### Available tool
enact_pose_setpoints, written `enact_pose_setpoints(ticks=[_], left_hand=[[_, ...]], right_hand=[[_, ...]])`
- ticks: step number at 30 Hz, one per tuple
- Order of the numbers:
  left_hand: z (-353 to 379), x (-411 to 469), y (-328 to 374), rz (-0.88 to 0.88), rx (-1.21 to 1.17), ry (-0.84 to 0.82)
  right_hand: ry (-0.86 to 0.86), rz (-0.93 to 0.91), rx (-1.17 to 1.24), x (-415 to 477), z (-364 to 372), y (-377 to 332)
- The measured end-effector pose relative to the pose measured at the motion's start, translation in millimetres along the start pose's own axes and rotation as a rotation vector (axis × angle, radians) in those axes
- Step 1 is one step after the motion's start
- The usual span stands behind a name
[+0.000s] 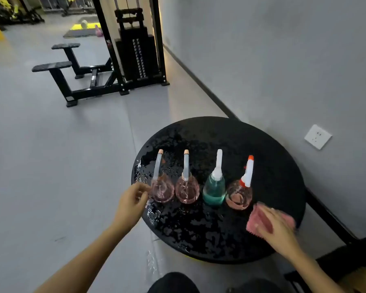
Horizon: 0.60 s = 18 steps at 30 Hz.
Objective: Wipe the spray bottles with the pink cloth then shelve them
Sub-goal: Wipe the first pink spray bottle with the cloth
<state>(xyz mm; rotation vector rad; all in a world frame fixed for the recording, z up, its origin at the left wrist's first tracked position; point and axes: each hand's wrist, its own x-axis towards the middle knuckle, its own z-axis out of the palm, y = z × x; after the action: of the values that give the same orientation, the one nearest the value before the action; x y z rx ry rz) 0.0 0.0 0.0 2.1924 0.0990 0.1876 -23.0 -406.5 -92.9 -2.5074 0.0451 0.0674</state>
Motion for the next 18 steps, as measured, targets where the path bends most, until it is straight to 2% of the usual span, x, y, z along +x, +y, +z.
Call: enact_pose_setpoints(ticks=[3,7,12,18], left_hand=[[10.2,10.4,-18.0,-0.069,-0.008,0.009],[23.4,24.5,-37.2,-0.163,-0.041,-0.090],[31.4,42.9,-51.9,-0.178,-0.028,-0.244],[36.2,64.3,-62.0,-0.219,-0.130,-0.382]], right_hand=[[-0.118,0.085,-0.191,7.4,11.3,6.1],[-0.255,0.197,-0.370,8.5,20.6,5.0],[-0.222,0.209,-0.385,6.4,30.0,8.6],[-0.100,0.101,-0.232,-1.5,44.5,8.6]])
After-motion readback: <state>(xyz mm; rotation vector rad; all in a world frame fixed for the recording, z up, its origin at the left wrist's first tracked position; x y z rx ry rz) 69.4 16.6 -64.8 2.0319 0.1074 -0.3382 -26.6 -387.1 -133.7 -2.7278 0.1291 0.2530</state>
